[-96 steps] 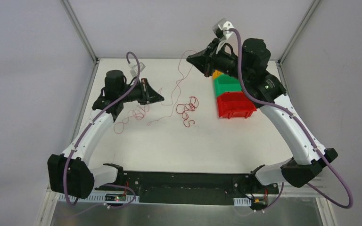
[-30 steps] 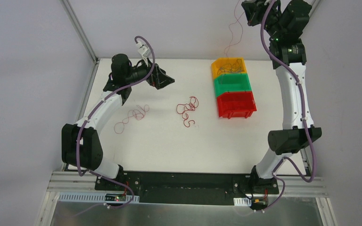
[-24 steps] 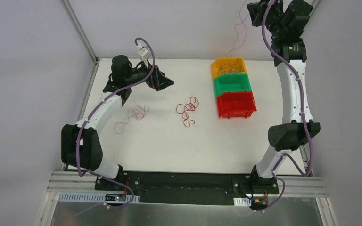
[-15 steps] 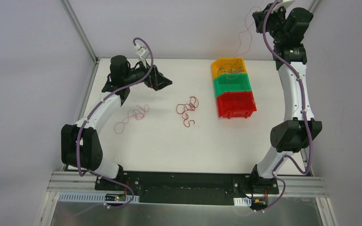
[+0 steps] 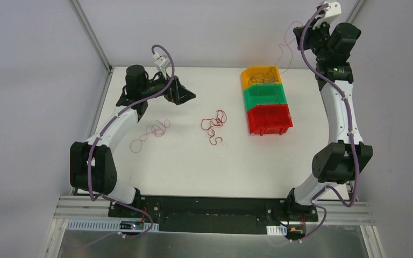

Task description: Untangle the cables

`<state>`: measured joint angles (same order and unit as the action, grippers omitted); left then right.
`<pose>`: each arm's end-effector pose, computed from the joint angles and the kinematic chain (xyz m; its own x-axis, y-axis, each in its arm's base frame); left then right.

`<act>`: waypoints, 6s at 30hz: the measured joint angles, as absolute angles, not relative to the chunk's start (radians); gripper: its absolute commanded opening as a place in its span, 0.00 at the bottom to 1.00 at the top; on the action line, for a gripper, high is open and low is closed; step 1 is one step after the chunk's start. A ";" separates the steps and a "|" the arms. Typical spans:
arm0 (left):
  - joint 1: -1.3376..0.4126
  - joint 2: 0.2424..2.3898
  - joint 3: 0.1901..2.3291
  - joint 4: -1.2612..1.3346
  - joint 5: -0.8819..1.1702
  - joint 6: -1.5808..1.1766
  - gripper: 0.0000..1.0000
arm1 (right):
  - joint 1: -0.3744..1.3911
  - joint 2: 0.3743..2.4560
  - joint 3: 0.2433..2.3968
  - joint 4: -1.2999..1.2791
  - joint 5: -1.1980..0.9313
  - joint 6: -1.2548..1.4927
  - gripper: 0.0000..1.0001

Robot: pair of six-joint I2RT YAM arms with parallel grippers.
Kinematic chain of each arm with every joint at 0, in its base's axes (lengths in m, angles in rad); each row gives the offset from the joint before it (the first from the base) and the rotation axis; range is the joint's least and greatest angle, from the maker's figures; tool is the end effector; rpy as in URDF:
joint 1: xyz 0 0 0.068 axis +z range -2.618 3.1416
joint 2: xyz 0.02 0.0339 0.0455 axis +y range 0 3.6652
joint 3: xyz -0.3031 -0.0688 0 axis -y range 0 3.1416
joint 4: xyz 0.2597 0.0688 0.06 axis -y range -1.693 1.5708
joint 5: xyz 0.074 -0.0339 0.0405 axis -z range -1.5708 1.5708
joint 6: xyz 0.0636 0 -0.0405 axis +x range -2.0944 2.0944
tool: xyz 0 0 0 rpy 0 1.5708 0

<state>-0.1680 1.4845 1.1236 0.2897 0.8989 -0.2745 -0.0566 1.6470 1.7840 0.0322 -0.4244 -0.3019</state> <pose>0.3578 -0.1112 0.3718 -0.3044 -0.1195 -0.9450 0.8220 0.4683 -0.3240 0.4230 0.0023 0.5328 0.2657 -0.2864 -0.9205 -0.2877 0.8878 -0.3593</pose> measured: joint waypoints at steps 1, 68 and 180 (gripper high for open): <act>-0.168 1.485 1.119 0.289 0.899 -0.274 0.99 | -0.057 1.651 1.777 0.042 -0.427 -0.304 0.00; -0.075 1.436 1.028 0.037 0.878 -0.162 0.99 | 0.070 2.071 1.732 -0.469 -0.448 -0.789 0.51; -0.027 1.580 1.537 0.455 0.925 -1.134 0.00 | 0.667 1.473 1.171 0.378 -0.447 -0.365 0.90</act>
